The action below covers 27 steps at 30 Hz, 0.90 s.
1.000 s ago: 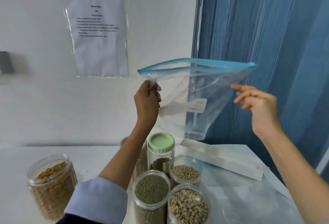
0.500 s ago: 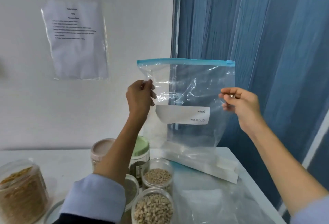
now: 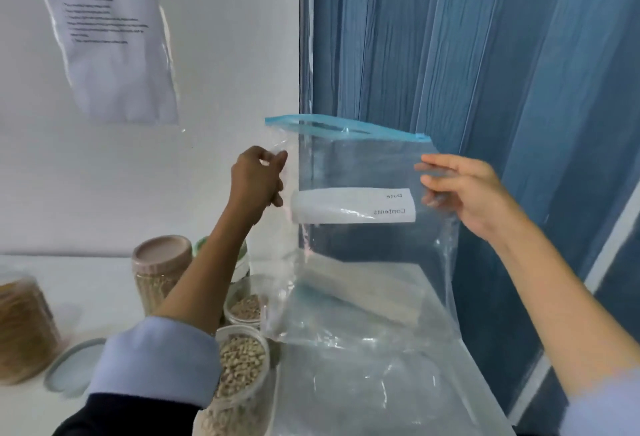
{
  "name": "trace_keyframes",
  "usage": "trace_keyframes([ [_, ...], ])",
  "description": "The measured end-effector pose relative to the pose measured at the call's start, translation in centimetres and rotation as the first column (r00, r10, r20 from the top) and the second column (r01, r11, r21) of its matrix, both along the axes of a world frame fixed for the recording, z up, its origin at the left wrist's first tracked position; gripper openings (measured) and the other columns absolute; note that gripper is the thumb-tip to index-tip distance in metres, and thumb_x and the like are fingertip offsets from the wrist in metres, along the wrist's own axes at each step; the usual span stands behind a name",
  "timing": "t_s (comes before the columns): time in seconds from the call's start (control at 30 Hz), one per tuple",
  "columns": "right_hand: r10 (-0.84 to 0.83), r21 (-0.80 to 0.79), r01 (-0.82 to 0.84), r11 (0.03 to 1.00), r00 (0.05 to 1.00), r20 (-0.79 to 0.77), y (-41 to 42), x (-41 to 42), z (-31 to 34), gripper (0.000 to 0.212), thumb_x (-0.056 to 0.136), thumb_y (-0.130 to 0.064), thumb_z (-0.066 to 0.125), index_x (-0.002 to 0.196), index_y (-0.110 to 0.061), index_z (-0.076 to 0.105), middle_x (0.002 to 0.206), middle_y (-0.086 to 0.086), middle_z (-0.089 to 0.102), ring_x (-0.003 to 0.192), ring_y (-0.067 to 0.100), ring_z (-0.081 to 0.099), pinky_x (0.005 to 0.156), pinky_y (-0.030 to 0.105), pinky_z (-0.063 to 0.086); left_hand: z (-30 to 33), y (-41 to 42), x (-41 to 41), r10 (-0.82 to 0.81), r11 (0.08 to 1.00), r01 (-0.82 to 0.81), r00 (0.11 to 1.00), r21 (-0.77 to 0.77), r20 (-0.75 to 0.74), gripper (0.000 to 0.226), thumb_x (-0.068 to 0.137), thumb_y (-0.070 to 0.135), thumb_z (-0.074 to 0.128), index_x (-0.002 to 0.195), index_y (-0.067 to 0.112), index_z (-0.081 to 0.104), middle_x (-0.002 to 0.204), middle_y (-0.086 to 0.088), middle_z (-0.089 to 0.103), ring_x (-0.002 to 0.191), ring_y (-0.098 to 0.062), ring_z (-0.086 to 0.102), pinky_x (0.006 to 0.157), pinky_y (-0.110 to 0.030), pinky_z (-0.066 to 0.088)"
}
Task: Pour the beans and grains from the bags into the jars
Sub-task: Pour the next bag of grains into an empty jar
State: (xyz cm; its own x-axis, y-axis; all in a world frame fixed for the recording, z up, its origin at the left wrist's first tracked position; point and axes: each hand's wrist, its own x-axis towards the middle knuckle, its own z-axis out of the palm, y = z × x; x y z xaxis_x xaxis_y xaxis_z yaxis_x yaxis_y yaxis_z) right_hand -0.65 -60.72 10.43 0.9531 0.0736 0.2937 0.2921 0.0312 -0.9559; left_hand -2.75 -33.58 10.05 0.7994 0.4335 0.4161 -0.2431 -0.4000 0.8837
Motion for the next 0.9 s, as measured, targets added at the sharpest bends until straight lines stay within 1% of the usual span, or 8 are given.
trace_keyframes([
  [0.1,0.064,-0.011,-0.066,0.998,0.986,-0.156,-0.6,0.4,-2.8,0.042,0.085,0.010,0.057,0.126,0.001,0.052,0.097,0.004,0.064,0.047,0.010,0.063,0.045,0.018,0.050,-2.0,0.0,0.4,0.057,0.996,-0.046,0.988,0.077,-0.147,0.025,0.094,0.029,0.055,0.098,0.005,0.050,0.077,-0.015,0.063,0.037,-0.013,0.052,0.044,-0.023,0.041],
  [0.17,0.077,-0.039,-0.088,0.995,0.970,-0.232,-0.7,0.9,-5.7,0.047,0.084,0.012,0.058,0.129,0.002,0.050,0.102,0.007,0.063,0.050,0.012,0.066,0.047,0.020,0.053,-3.9,-0.6,0.6,0.186,0.945,-0.110,0.956,0.308,-0.229,0.043,0.093,0.033,0.056,0.121,0.002,0.043,0.109,-0.020,0.061,0.082,-0.032,0.064,0.074,-0.039,0.050],
  [0.27,0.068,-0.110,-0.106,0.988,0.951,-0.302,-0.2,1.5,-10.1,0.050,0.085,0.013,0.057,0.132,-0.001,0.047,0.121,0.007,0.056,0.058,0.016,0.066,0.048,0.022,0.054,-6.6,-3.2,0.2,0.318,0.821,-0.127,0.912,0.557,-0.261,0.059,0.093,0.035,0.055,0.136,0.002,0.032,0.137,-0.021,0.035,0.124,-0.040,0.039,0.098,-0.052,0.036],
  [0.43,0.088,-0.253,-0.168,0.953,0.950,-0.299,0.8,2.5,-15.8,0.052,0.088,0.008,0.056,0.136,-0.010,0.045,0.134,0.007,0.049,0.077,0.012,0.062,0.056,0.019,0.053,-12.4,-8.1,0.3,0.205,0.703,0.139,0.899,0.697,-0.387,0.053,0.096,0.044,0.044,0.138,0.014,0.035,0.144,-0.010,0.030,0.131,-0.031,0.031,0.102,-0.050,0.033],
  [0.57,-0.099,-0.575,0.034,0.818,0.992,-0.081,0.7,3.8,-19.1,0.045,0.097,-0.010,0.048,0.142,-0.014,0.040,0.137,0.009,0.050,0.113,0.023,0.053,0.095,0.032,0.041,-17.9,-9.8,0.2,0.186,0.624,0.241,0.878,0.743,-0.441,0.050,0.098,0.044,0.039,0.140,0.017,0.035,0.148,-0.005,0.029,0.136,-0.025,0.026,0.110,-0.047,0.024],
  [0.73,-0.242,-0.710,0.124,0.694,0.968,-0.068,-0.9,5.0,-21.8,0.059,0.084,0.010,0.037,0.139,-0.010,0.042,0.122,0.012,0.058,0.116,0.029,0.050,0.094,0.037,0.043,-22.5,-10.0,-0.1,0.212,0.515,0.357,0.828,0.779,-0.520,0.062,0.097,0.055,0.022,0.146,0.018,0.025,0.155,-0.003,0.021,0.143,-0.022,0.015,0.115,-0.051,0.007],
  [0.83,-0.138,-0.836,-0.075,0.543,0.975,-0.177,-1.9,4.7,-22.6,0.064,0.081,-0.001,0.050,0.142,-0.014,0.033,0.130,0.004,0.053,0.122,0.024,0.046,0.102,0.035,0.037,-24.0,-9.6,-0.1,0.226,0.447,0.457,0.774,0.769,-0.591,0.092,0.073,0.066,0.004,0.139,0.015,0.043,0.149,-0.007,0.038,0.137,-0.027,0.036,0.103,-0.063,0.029],
  [0.9,-0.110,-0.912,-0.054,0.407,0.988,-0.107,-2.3,4.6,-22.8,0.064,0.084,-0.014,0.057,0.142,-0.019,0.032,0.130,-0.002,0.052,0.125,0.019,0.043,0.104,0.034,0.033,-26.8,-9.0,1.2,0.289,0.437,0.390,0.793,0.811,-0.537,0.076,0.070,0.060,0.020,0.114,0.017,0.066,0.118,-0.005,0.067,0.103,-0.026,0.067,0.070,-0.059,0.052],
])
